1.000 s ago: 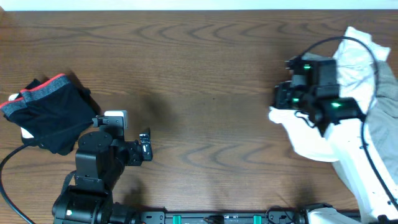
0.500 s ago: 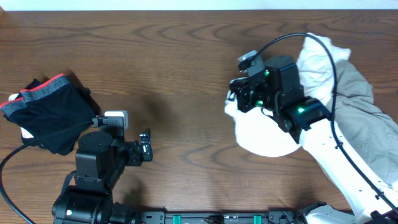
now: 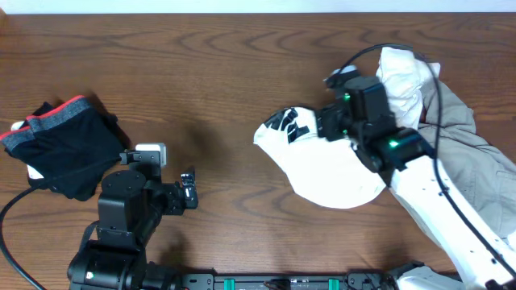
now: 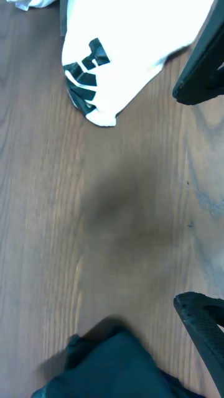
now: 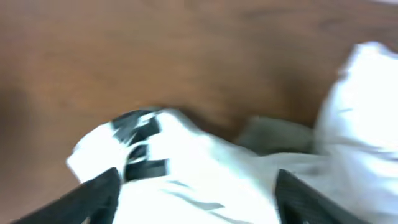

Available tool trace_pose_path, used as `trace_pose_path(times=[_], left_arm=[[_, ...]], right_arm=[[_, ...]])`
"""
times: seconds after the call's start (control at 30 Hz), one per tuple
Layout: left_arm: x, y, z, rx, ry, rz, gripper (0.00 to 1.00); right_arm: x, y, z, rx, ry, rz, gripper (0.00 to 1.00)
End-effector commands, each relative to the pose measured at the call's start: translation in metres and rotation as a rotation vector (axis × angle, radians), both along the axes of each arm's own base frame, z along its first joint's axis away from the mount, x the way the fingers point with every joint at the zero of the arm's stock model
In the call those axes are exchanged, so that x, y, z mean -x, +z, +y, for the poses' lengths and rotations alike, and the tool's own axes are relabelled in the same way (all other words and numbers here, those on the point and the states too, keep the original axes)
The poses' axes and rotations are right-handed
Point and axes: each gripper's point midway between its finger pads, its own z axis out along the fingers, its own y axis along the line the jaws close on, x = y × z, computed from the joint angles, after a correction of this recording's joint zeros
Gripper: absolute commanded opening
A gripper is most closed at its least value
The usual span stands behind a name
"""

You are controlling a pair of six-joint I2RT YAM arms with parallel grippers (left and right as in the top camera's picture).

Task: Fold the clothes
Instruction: 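Grasp the white t-shirt with the right gripper and drag it leftward, then grasp the t-shirt's left end with the left gripper and pull left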

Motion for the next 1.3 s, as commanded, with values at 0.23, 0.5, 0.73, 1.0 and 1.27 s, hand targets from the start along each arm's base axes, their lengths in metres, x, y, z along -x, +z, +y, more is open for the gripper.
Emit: trace_pose_path(times=[0.23,0.5,0.73,1.0,1.27], left_arm=[[-0.014,-0.012,-0.020,0.101,-0.032,0.093,0.98],[-0.052,-0.055,-0.074,0.251,-0.215,0.268,0.98],[-0.092,-0.096,-0.112,0.288,-0.307,0.305,0.98],[-0.121,-0.147,-0.144,0.332,-0.311,0.339,0.98],[-0.129,-0.180,-0.174,0.330,-0.378,0.328,0.98]], right_arm=[[0.042,-0.020,-0.145,0.007,-0.548,0.215,0.77],[0.095,-0.082,-0.212,-0.003,-0.828,0.522,0.58],[0.104,-0.116,-0.226,-0.015,-0.862,0.621,0.48],[0.111,-0.164,-0.227,-0.009,-0.868,0.727,0.49],[0.124,-0.190,-0.247,-0.025,-0.930,0.774,0.49]])
